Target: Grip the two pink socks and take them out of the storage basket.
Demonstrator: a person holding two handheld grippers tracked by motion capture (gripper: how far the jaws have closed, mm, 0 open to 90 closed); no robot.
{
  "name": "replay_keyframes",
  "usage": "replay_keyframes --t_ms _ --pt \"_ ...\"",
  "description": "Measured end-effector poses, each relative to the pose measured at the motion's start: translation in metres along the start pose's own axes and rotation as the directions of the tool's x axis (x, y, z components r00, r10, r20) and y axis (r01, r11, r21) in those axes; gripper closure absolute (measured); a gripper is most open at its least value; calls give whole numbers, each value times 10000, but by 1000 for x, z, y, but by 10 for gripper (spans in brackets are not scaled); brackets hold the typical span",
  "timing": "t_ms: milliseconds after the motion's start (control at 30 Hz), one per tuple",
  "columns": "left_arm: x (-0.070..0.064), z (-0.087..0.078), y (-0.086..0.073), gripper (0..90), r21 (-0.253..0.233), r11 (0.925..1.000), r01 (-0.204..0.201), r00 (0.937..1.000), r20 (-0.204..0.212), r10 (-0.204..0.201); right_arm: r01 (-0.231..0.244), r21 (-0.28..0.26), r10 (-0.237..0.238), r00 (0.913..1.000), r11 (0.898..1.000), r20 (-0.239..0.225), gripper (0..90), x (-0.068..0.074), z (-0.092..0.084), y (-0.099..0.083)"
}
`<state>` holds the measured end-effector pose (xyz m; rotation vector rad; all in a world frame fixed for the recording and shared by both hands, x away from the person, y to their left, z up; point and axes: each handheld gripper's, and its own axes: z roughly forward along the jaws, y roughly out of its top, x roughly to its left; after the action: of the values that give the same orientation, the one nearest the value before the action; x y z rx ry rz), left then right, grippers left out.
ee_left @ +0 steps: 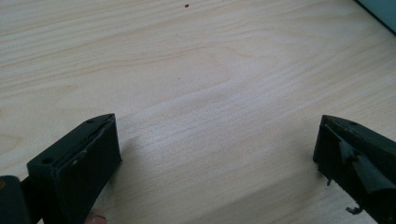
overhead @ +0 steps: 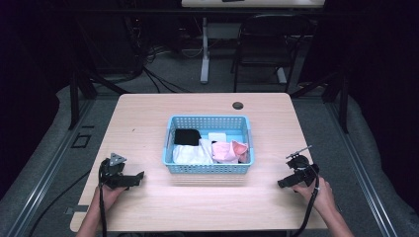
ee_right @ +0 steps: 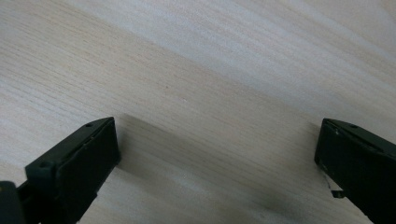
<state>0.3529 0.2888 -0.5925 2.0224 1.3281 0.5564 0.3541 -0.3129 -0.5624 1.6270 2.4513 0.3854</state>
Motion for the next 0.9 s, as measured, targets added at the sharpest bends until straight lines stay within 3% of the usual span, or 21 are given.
replay_keyframes --t_ms 433,500,533,600,900 --pt "0 0 0 4 -5 10000 -3 10000 13 3 9 -3 -9 10000 10000 -2 0 0 0 0" --pt "0 0 0 4 -5 10000 -2 10000 11 2 -10 -61 10 10000 10000 7 0 0 0 -1" --pt "0 0 0 5 -5 10000 -2 10000 11 2 -203 -348 202 9998 9992 -42 0 1 2 -2" --pt "0 0 0 4 -6 10000 -6 10000 10 6 -39 -147 39 10000 9999 32 0 0 0 -2" --pt "0 1 0 4 -15 10000 -5 10000 46 6 -4 -407 5 10000 9992 17 0 0 1 -3"
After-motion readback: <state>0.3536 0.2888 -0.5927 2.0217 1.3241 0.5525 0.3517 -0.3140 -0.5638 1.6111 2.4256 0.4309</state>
